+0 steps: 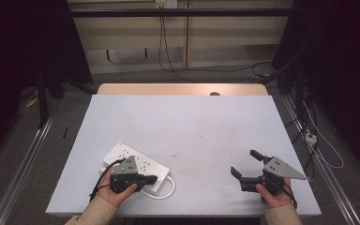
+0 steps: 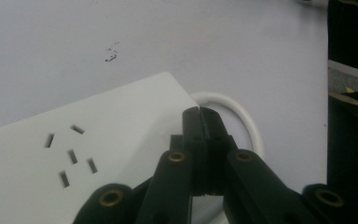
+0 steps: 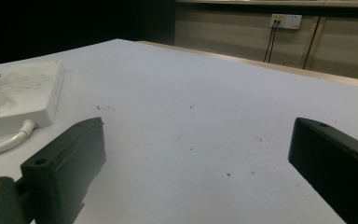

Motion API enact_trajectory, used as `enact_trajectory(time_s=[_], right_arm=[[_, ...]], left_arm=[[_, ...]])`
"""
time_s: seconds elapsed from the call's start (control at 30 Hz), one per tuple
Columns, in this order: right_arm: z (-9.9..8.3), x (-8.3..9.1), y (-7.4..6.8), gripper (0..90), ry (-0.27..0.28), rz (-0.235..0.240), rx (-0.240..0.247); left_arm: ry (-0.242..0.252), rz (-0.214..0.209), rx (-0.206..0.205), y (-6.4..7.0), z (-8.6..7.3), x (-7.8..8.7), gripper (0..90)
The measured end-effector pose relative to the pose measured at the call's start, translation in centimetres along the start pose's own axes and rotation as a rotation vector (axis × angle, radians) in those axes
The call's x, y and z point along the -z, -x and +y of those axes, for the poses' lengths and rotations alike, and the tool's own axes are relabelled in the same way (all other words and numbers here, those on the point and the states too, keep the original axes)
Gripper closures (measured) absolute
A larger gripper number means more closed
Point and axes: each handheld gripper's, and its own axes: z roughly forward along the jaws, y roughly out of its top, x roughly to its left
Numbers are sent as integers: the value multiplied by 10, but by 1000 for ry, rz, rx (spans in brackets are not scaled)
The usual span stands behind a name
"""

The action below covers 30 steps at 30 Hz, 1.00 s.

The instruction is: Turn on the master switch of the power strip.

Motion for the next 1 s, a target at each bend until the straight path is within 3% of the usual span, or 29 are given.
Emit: enact_trajectory(time_s=[0.6, 1.0], right_arm=[[0, 0, 0, 35, 1, 1, -2], [1, 0, 0, 35, 3, 3, -1]], left_arm=[[15, -16, 10, 0, 0, 1, 898], [22, -21, 27, -1, 1, 2, 746]])
